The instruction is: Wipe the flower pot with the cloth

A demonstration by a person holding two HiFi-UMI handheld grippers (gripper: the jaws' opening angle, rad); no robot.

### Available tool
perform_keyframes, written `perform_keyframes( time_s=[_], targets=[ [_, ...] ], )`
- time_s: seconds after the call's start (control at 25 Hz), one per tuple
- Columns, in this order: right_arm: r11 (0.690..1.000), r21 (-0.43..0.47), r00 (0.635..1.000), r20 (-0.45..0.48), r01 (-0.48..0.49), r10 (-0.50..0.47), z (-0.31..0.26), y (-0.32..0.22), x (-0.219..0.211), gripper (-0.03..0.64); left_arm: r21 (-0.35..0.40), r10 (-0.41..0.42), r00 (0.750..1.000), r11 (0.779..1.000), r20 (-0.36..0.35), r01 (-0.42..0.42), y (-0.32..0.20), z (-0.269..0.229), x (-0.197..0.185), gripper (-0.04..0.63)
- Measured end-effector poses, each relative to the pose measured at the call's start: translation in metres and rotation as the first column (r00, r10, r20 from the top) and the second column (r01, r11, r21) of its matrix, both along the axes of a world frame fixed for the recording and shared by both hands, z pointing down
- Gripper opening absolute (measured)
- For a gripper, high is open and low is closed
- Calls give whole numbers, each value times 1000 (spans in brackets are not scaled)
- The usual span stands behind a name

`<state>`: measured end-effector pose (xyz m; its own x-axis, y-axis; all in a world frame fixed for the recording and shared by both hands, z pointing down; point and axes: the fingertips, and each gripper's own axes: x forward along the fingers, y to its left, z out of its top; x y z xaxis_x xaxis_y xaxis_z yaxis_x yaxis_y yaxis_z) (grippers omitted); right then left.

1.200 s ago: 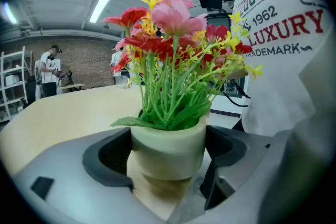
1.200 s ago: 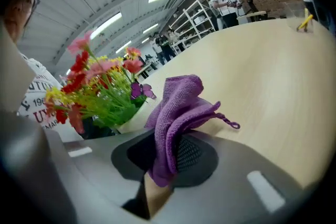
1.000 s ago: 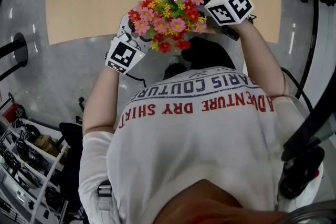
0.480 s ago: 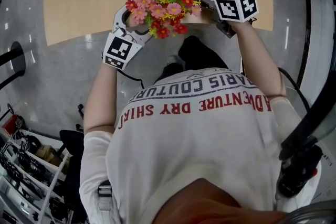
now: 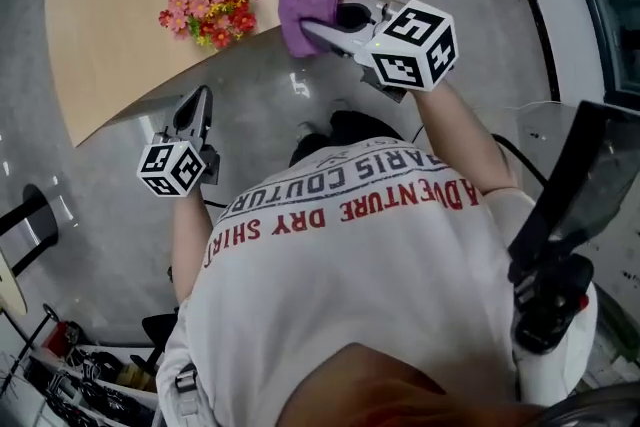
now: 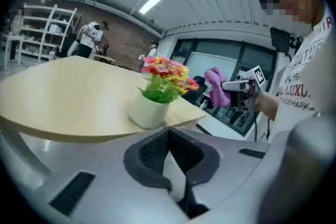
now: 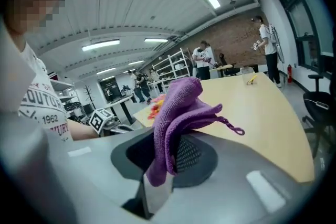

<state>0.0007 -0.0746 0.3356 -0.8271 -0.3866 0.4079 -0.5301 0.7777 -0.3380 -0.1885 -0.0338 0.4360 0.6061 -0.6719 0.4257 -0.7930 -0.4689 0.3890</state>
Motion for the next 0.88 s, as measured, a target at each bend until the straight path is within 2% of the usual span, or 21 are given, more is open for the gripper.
perform_keyframes(
  time_s=[0.08,0.2,0.32,0.44,0.56,0.64,0.76,0.88],
  targets=[
    [998,-5,997,28,69,-69,-10,45,-1,52,-12,43,997,999,-60,-43,28,-18,38,0],
    [984,-33,982,88,172,-169,-25,107,4,54,3,81,992,997,-99,-81,61,-56,90,0],
    [972,-66,971,94,224,-218,-13,180,16,52,30,117,983,993,-142,-113,114,-82,128,0],
    [973,-77,975,74,215,-210,7,265,51,54,46,155,977,988,-147,-149,191,-92,171,0],
    [981,-46,980,67,189,-185,3,343,95,54,83,160,981,985,-109,-151,270,-111,216,0],
    [986,-21,985,55,166,-165,-4,388,122,52,109,138,987,986,-82,-128,321,-125,241,0],
    [990,12,988,65,140,-140,-20,450,158,54,131,92,992,988,-81,-81,391,-143,274,0],
    [995,32,993,64,99,-100,-34,499,183,54,151,77,995,986,-62,-67,446,-161,297,0]
  ],
)
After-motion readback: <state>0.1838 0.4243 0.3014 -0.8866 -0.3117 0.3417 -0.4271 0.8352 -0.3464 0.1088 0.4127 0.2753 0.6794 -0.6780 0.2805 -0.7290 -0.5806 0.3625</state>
